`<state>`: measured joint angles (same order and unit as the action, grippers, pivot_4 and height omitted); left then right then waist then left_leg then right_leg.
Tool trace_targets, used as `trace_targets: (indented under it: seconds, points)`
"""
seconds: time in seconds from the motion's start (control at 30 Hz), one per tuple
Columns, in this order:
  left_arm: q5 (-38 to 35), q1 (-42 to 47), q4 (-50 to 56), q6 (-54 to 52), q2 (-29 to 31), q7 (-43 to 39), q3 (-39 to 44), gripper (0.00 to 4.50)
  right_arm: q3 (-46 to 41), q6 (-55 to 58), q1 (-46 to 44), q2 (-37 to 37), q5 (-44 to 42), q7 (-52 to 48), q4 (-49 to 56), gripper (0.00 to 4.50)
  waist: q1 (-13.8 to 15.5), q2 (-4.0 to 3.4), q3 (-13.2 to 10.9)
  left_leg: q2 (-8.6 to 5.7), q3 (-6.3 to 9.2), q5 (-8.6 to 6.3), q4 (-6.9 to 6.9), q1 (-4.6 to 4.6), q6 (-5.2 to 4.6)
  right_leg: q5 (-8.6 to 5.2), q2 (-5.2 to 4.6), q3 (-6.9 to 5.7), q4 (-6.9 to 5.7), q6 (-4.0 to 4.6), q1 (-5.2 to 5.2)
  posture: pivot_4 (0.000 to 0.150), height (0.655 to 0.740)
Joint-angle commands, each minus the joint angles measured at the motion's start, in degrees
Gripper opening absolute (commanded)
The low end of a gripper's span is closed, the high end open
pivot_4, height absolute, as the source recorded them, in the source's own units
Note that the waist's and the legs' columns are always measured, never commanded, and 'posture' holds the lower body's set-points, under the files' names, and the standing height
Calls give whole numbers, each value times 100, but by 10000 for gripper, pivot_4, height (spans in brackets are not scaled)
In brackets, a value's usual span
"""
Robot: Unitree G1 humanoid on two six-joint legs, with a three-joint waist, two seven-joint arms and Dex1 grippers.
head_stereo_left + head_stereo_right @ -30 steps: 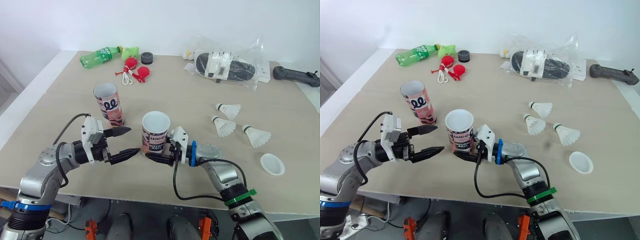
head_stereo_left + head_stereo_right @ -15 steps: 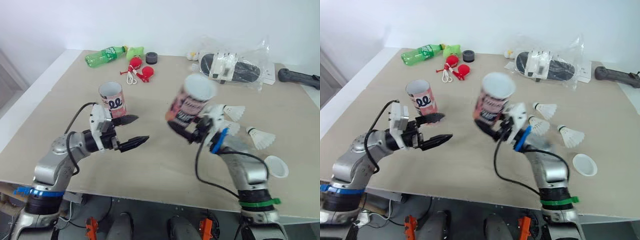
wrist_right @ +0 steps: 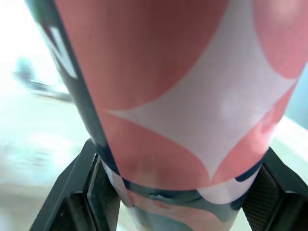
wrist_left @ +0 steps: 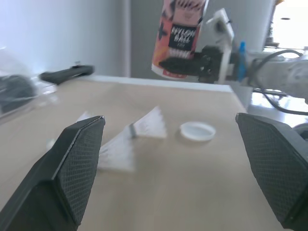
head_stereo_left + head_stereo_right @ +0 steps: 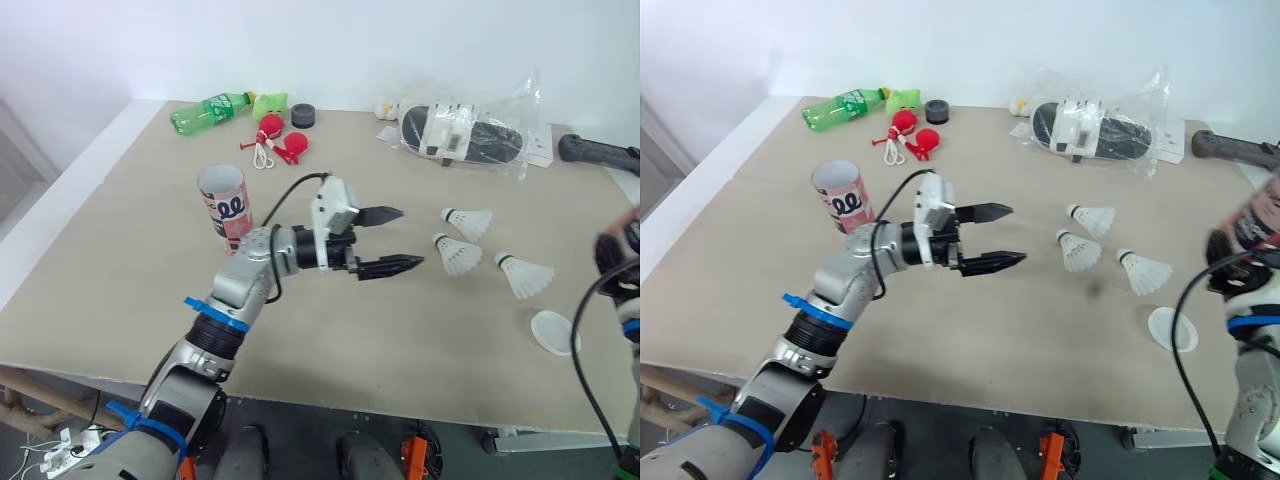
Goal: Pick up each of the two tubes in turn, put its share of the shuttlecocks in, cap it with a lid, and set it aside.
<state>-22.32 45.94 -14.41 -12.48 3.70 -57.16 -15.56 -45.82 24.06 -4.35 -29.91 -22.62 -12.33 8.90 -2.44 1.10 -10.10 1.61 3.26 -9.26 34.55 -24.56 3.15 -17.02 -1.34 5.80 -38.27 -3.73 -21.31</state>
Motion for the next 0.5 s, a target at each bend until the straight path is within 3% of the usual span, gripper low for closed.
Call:
trace_targets:
  seconds: [0.03,0.23,0.5]
  points:
    - [373,82,-263,524,-271,1,-190,45000,-306,-549,-30,-178,157,166,-935,29258,-20,-8,1,0,-2,2,0,0,-3,2,0,2,0,-2,0,1500,7400]
    - [289,-125,42,349,-525,81,-165,45000,-120,-1193,-479,-404,284,261,-2525,29258,-43,-43,10,-7,-26,10,1,7,-16,13,-5,33,1,-20,-1,1500,7400]
    - [322,-418,412,210,-492,151,-194,45000,115,-1736,-736,-408,299,264,-3566,29258,-34,-51,14,-7,-28,14,2,10,-21,16,-5,36,2,-25,4,1500,7400]
